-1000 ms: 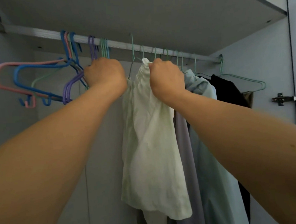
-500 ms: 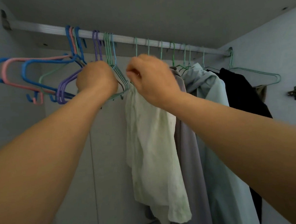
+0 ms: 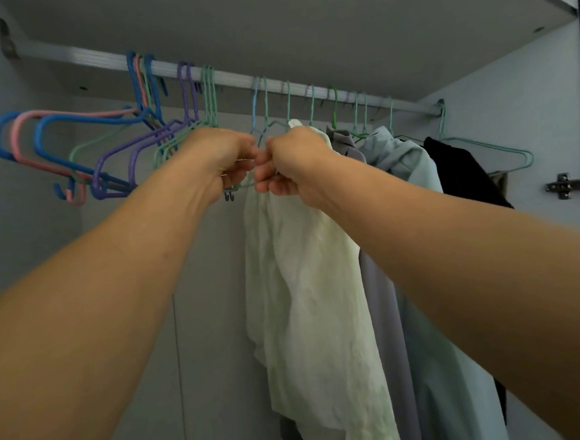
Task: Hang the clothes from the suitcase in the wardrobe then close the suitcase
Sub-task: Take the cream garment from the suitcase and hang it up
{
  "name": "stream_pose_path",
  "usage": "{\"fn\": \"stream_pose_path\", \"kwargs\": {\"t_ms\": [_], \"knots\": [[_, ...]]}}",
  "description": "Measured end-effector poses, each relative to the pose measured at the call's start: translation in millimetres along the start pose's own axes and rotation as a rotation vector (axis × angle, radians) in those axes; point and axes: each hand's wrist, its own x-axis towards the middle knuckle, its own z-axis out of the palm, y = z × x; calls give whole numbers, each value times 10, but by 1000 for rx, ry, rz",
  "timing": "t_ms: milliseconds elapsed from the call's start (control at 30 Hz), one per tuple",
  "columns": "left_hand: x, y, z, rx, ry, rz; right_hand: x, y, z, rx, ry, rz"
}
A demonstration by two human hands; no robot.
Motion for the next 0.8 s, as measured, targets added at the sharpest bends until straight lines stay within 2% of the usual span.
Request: {"fn": "stream_pose_path", "kwargs": {"t_ms": [167, 400, 700, 800], "knots": [[-17, 20, 74, -45, 46, 46, 35, -21, -2, 188, 47, 21], [-150, -177, 300, -52, 162, -48, -256, 340, -248, 111, 56, -50], [-814, -473, 1088, -318, -91, -410, -1190, 1052, -1540, -90, 67, 168], [-1116, -714, 1531, -350, -212, -504, -1700, 1297, -2130, -200, -24, 329]]}}
